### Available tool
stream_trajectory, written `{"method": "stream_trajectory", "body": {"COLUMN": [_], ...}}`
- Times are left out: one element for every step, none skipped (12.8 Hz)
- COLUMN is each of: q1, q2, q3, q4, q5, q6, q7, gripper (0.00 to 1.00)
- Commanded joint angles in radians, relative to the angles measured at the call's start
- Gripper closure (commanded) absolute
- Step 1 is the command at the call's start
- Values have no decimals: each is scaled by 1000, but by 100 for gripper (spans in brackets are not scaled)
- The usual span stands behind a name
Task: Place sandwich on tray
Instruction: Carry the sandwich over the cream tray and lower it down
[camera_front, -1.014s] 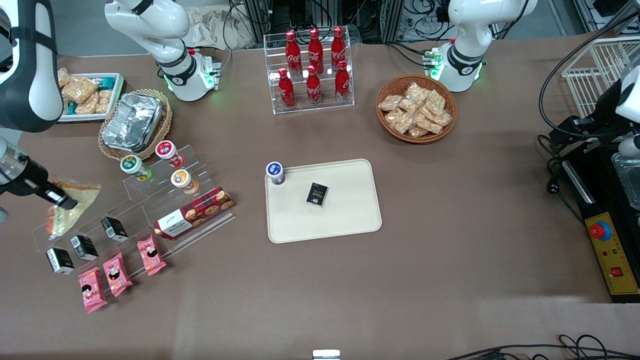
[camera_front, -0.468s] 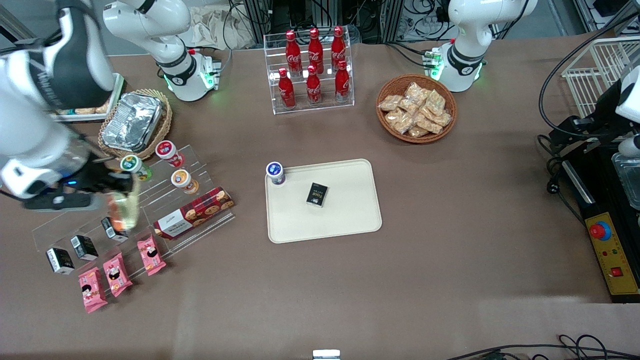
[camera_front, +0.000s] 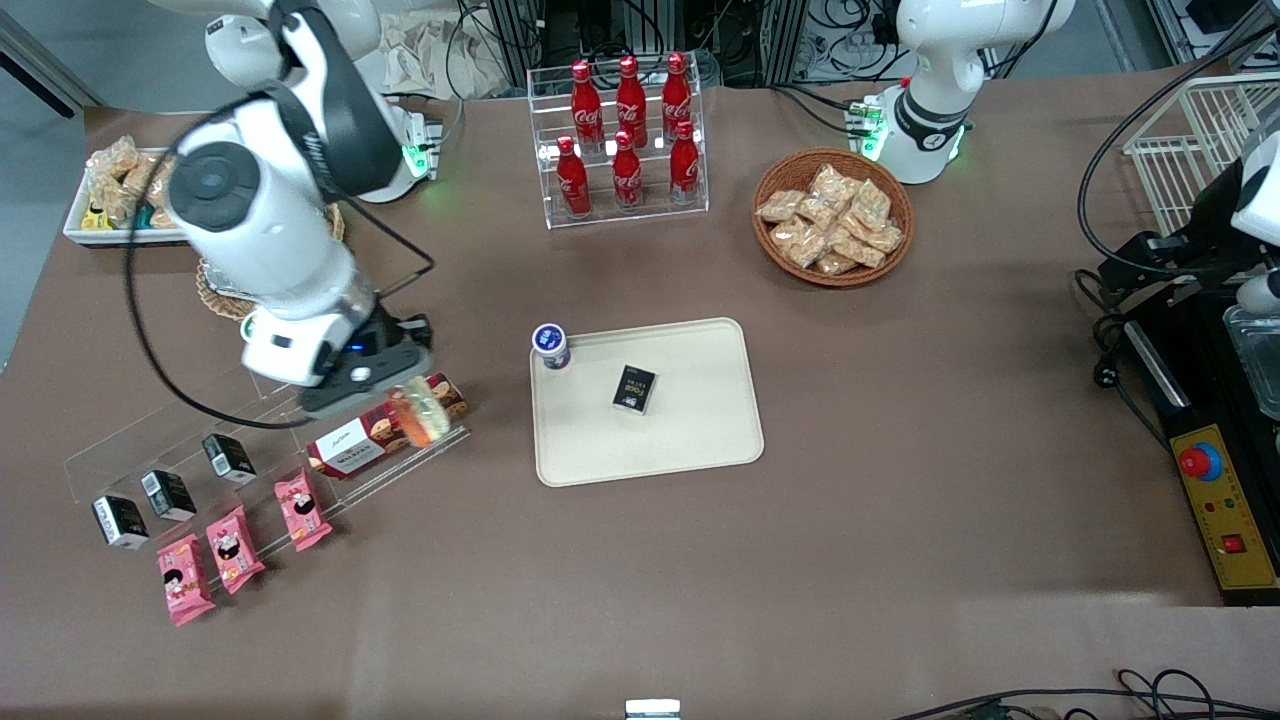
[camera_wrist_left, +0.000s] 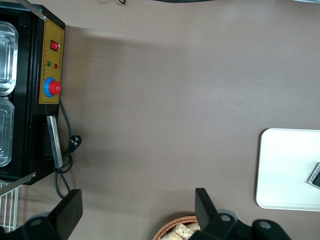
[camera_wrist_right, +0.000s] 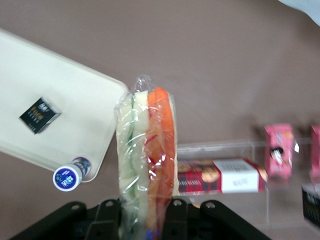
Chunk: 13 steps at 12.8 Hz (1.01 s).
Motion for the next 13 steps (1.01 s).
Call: {"method": "stream_trajectory", "body": {"q1": [136, 177, 214, 257, 273, 293, 312, 316, 316, 316, 316, 317, 316], "q2": [69, 101, 137, 187, 251, 319, 377, 428, 473, 517, 548, 569, 589], "q3": [-13, -13, -13, -13, -12, -12, -12, -12, -10, -10, -12, -13, -15], "q4": [37, 38, 38, 51, 89, 138, 176, 196, 196, 198, 198, 196, 196], "q5": [-33, -35, -37, -38, -34, -34, -34, -34, -32, -32, -32, -41, -41], "q6": [46, 85, 130, 188, 237, 260, 290, 355, 439, 513, 562, 595, 624], "q7": [-154, -162, -170, -203, -269, -365, -456, -530, -599, -662, -720, -751, -776], "gripper": [100, 100, 100, 100, 100, 100, 100, 100, 100, 100, 100, 100, 100]}}
